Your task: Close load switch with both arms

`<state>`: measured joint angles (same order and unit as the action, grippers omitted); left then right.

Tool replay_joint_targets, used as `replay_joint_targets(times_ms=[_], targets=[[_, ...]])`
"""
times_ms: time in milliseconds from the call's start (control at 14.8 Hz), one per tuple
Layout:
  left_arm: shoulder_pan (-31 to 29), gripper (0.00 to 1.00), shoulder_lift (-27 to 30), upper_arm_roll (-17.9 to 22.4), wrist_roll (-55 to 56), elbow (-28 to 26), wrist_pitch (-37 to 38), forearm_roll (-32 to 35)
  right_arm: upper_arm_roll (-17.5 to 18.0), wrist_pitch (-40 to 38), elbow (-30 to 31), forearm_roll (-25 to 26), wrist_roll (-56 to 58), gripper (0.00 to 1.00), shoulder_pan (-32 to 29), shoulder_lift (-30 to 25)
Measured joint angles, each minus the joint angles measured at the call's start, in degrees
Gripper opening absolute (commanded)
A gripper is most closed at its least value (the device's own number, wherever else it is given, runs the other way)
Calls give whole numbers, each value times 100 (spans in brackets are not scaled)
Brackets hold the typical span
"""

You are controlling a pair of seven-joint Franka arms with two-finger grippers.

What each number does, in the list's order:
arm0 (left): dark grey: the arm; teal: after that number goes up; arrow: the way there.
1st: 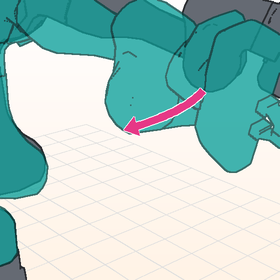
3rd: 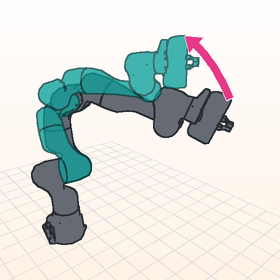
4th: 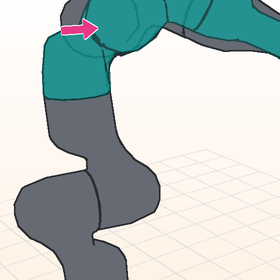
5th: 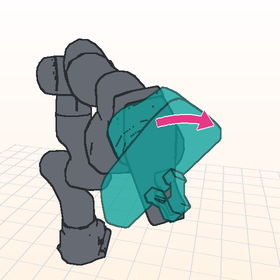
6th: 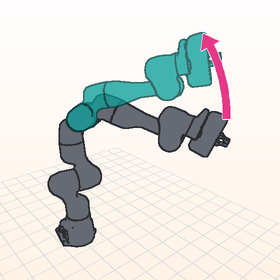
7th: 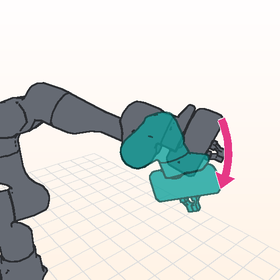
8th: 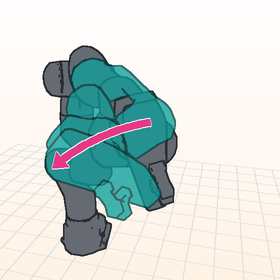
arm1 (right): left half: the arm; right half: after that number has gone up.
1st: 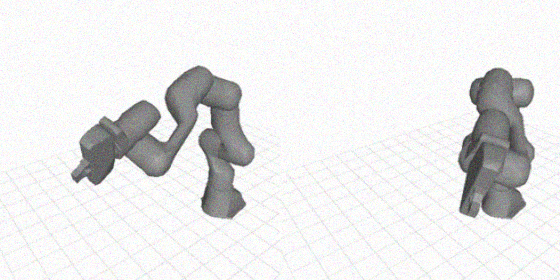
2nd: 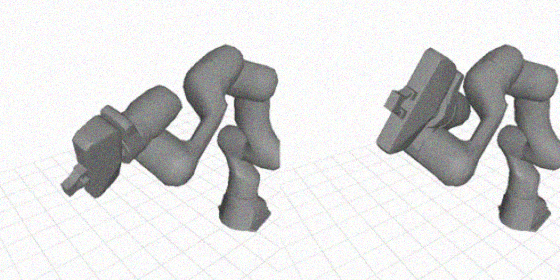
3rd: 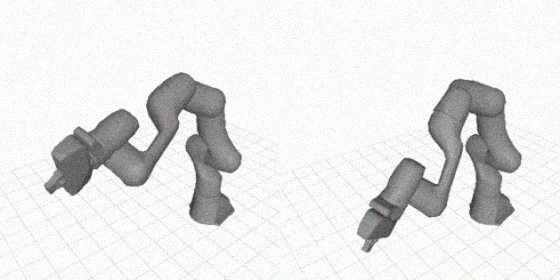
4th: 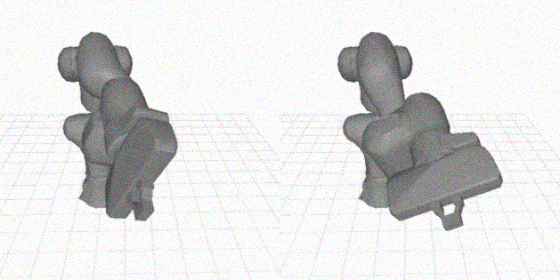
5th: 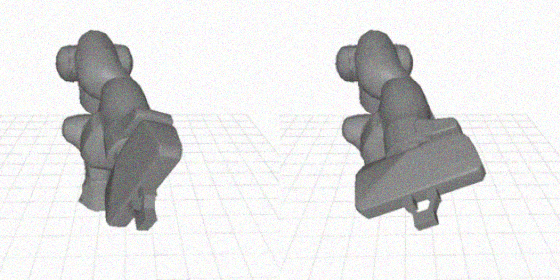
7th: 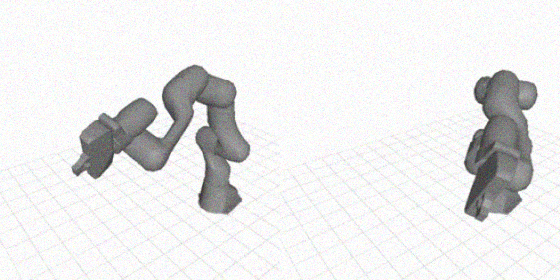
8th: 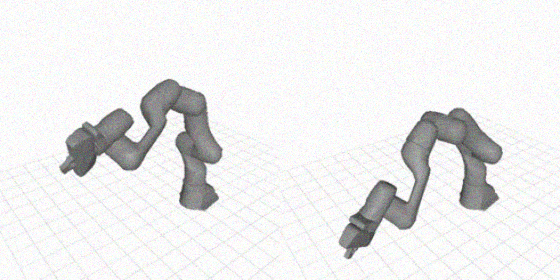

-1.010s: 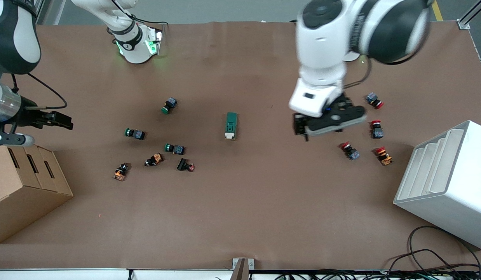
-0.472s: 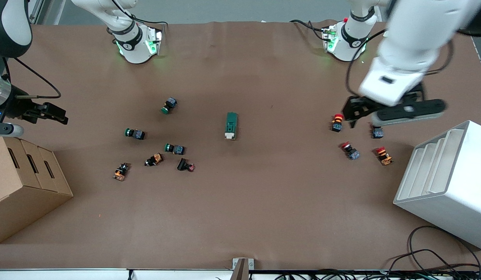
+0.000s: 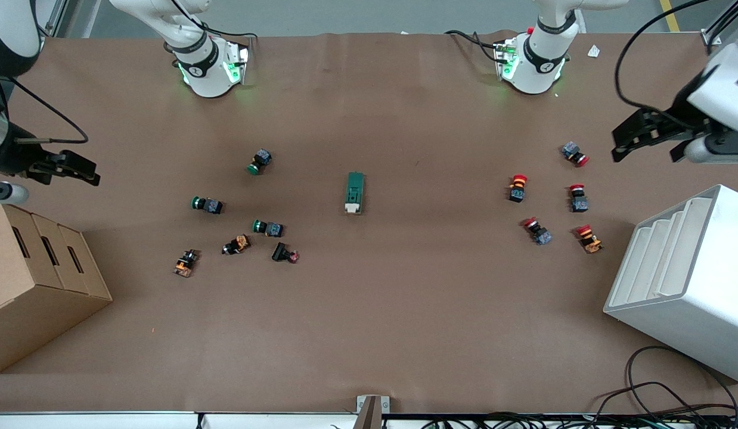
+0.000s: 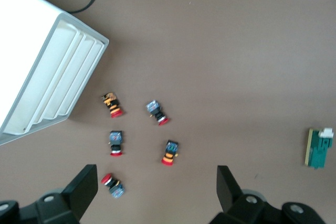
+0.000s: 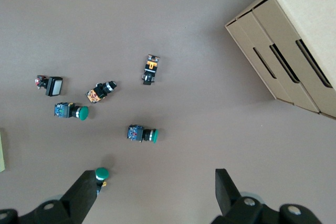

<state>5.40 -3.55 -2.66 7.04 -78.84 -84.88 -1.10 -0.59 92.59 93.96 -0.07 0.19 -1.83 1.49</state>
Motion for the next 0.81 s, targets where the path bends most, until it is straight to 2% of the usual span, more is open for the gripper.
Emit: replay_joint_targets(times_ms=[337, 808], targets=[[-167, 100, 220, 63, -414, -193, 241, -70, 5, -401, -544, -10, 0, 100, 0, 2], [-168, 100, 615, 85, -518, -664, 215, -70, 3, -598, -588, -12, -1, 100, -2, 104]])
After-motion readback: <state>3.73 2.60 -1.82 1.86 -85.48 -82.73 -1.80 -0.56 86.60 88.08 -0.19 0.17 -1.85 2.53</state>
